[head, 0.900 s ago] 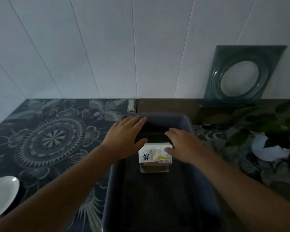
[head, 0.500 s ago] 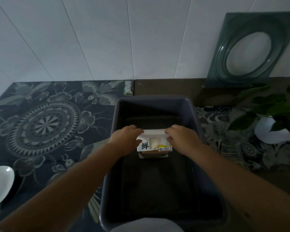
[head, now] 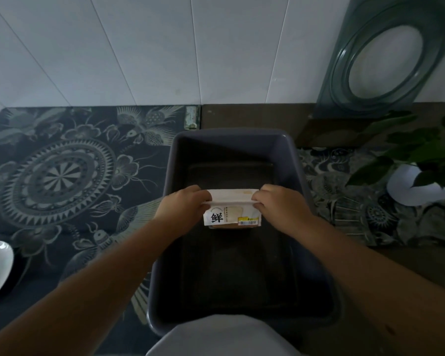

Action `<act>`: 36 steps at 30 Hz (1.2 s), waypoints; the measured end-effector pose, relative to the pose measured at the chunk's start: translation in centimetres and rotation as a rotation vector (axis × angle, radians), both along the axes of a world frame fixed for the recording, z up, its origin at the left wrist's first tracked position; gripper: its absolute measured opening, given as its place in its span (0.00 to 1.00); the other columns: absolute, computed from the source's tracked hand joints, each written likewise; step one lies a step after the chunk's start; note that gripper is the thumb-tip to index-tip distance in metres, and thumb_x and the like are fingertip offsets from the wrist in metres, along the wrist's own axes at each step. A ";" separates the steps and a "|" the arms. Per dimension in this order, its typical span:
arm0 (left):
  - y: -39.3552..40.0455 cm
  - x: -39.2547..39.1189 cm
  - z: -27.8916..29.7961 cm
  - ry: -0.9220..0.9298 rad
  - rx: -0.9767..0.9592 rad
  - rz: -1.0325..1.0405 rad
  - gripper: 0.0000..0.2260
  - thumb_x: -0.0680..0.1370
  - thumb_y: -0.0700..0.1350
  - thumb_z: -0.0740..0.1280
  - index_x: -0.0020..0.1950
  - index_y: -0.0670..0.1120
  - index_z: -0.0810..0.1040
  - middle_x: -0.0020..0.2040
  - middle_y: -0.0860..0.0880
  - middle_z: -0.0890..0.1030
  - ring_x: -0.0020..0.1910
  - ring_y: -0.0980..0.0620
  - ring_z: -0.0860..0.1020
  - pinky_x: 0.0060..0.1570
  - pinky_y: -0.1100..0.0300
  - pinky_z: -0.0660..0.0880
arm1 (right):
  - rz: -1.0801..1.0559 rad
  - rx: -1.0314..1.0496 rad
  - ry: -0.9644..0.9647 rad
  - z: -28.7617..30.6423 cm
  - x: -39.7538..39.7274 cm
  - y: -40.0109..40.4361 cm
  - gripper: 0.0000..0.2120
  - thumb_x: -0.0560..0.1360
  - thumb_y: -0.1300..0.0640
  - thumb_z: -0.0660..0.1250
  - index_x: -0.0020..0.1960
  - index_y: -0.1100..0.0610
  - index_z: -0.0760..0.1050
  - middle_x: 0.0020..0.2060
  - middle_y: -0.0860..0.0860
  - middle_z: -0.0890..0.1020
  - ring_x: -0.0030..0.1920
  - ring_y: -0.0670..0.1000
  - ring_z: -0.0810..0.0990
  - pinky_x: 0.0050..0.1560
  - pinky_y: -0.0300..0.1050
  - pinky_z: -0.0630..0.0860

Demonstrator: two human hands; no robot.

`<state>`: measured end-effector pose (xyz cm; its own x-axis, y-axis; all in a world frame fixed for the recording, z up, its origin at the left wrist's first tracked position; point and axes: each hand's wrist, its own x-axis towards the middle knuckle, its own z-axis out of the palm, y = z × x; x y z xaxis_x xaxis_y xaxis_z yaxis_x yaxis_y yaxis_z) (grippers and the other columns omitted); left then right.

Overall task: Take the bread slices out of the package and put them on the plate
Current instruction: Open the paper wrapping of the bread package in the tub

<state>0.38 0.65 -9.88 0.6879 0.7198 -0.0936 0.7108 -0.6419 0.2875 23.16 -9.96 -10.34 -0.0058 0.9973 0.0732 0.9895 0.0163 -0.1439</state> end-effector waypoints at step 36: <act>-8.3 -5.7 -0.5 -0.175 -0.144 -0.311 0.10 0.78 0.40 0.68 0.58 0.46 0.82 0.52 0.48 0.82 0.51 0.53 0.79 0.52 0.65 0.72 | 0.031 0.045 0.035 -0.6 -4.8 -11.7 0.09 0.69 0.60 0.74 0.49 0.55 0.82 0.41 0.53 0.83 0.41 0.55 0.80 0.35 0.51 0.79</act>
